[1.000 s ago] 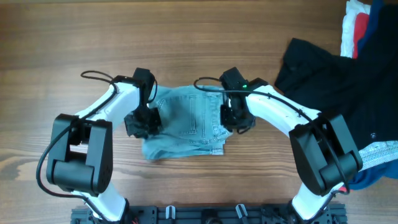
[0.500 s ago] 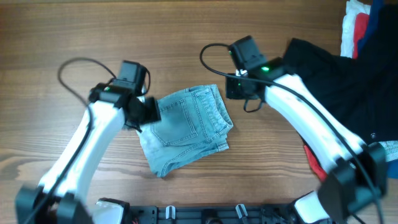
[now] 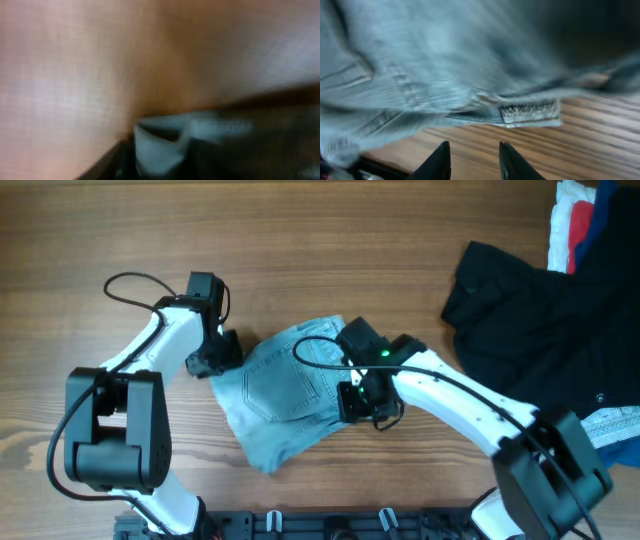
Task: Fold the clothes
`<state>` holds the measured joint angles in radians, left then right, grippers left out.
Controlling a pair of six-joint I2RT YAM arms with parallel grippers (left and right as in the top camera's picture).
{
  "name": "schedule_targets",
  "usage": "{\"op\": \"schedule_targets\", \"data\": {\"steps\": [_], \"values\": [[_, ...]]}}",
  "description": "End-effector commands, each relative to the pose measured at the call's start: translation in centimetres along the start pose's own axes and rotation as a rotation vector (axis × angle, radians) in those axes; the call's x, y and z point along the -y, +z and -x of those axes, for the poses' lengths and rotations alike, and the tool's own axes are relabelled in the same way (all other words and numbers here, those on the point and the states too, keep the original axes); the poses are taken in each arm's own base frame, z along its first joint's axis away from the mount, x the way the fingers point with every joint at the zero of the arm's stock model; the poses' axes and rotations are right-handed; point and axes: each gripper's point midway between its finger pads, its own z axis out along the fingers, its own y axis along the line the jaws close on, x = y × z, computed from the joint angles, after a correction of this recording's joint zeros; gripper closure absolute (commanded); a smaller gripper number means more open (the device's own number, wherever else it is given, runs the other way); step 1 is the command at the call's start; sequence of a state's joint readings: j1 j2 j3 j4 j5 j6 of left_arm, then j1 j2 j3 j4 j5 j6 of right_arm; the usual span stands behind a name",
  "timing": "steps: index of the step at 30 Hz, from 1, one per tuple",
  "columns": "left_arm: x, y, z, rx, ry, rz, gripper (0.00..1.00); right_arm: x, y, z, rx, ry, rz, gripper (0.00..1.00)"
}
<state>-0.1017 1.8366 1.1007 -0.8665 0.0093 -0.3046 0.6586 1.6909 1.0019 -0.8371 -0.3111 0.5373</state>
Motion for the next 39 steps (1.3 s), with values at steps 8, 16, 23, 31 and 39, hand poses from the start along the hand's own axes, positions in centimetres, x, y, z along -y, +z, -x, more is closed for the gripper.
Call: {"op": "schedule_targets", "data": {"steps": [8,16,23,31,39], "values": [[0.2,-0.5,-9.6,-0.402,-0.013,-0.044,0.76,6.0,0.8,9.3,0.291,0.09,-0.16,0.64],[1.6,-5.7,-3.5,0.002,-0.022,-0.187,0.37,7.1,0.1,10.3,0.305,0.085,-0.152,0.64],[6.4,-7.0,1.9,0.232,0.198,-0.41,0.07,6.7,0.2,10.1,0.295,0.083,-0.131,0.6],[10.1,-0.5,1.0,0.051,0.315,-0.604,0.06,6.6,0.3,10.0,0.287,0.083,-0.123,0.59],[12.3,1.1,-2.4,-0.055,0.419,-0.616,0.96,6.8,0.4,9.5,0.27,0.087,-0.132,0.59]]}}
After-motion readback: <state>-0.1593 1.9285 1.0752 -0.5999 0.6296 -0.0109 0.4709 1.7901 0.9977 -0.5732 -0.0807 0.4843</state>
